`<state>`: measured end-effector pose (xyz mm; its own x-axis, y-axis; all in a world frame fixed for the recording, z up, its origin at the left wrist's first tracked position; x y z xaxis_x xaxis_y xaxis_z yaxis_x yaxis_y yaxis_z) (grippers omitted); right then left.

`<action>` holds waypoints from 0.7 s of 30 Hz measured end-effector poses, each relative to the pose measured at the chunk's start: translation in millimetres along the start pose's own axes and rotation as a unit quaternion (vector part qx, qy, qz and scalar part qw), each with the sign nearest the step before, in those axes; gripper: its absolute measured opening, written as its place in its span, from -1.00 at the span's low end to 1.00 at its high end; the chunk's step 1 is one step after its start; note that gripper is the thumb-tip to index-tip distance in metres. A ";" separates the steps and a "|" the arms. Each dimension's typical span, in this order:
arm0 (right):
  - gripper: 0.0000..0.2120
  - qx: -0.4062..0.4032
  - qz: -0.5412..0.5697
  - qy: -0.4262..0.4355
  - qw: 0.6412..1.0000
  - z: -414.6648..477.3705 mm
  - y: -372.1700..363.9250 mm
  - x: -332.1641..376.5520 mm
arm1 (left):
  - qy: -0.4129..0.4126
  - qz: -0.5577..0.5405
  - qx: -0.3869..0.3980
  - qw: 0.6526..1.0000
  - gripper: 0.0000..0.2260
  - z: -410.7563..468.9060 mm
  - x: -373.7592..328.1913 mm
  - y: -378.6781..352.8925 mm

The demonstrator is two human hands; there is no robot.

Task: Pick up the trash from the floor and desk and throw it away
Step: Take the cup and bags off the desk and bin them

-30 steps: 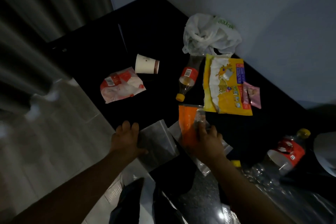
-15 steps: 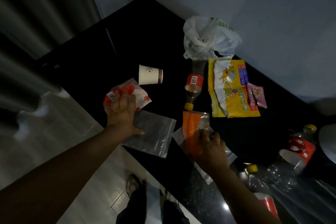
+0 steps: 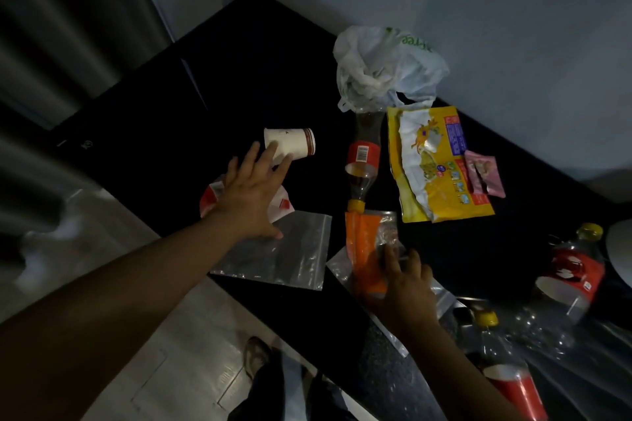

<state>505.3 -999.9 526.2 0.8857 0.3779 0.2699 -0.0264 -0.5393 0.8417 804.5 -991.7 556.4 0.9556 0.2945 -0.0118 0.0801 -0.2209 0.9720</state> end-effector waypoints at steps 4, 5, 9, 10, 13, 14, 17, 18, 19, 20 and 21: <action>0.06 -0.009 0.000 0.000 1.000 1.7 -3.5 -4.1 | 0.009 -0.057 0.002 0.998 0.30 48.5 -14.7 25.0; 0.06 -0.014 0.001 0.000 1.000 2.3 -3.9 -4.4 | 0.025 -0.071 0.011 0.997 0.30 59.2 -16.5 28.6; 0.06 -0.020 0.002 0.007 1.000 1.9 -4.7 -6.6 | 0.057 -0.058 0.024 0.996 0.03 79.8 -15.3 31.7; 0.06 -0.021 0.004 0.009 1.000 1.9 -4.9 -7.4 | 0.055 -0.047 0.012 0.997 -0.10 79.2 -14.3 32.0; 0.07 -0.021 0.003 0.012 1.000 3.1 -6.0 -9.2 | 0.054 -0.068 -0.016 0.996 -0.44 69.0 -10.3 32.8; 0.08 -0.019 0.002 0.012 1.000 2.9 -6.6 -9.9 | 0.056 -0.090 -0.014 0.994 -0.49 63.0 -7.6 33.0; 0.07 -0.021 0.008 0.014 1.000 3.3 -7.8 -12.2 | 0.085 -0.151 -0.017 0.985 -0.53 41.4 12.0 38.2; 0.07 -0.026 0.012 0.015 0.999 3.8 -8.1 -12.7 | 0.100 -0.161 -0.019 0.982 -0.52 33.2 21.5 38.6; 0.07 -0.030 0.017 0.016 0.999 4.7 -8.5 -13.1 | 0.113 -0.160 -0.012 0.981 -0.50 24.6 30.2 36.5; 0.07 -0.030 0.020 0.016 0.999 5.3 -9.3 -13.4 | 0.123 -0.146 0.006 0.982 -0.46 15.0 37.1 30.8; 0.08 -0.028 0.021 0.014 0.999 5.9 -10.3 -13.9 | 0.132 -0.132 0.035 0.982 -0.40 5.0 41.8 21.5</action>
<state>496.0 -1004.1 511.1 0.8695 0.3775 0.3187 -0.0908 -0.5119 0.8542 847.6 -988.8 575.7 0.7927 0.5786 -0.1918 0.3442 -0.1652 0.9242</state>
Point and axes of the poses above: each hand's wrist, its own z-axis towards the middle knuckle, its own y-axis out of the back of the hand, x = y × z, the point moved 5 cm from there along z, towards the middle knuckle, and after that the axes turned 9 degrees about y, right-handed, at the moved point
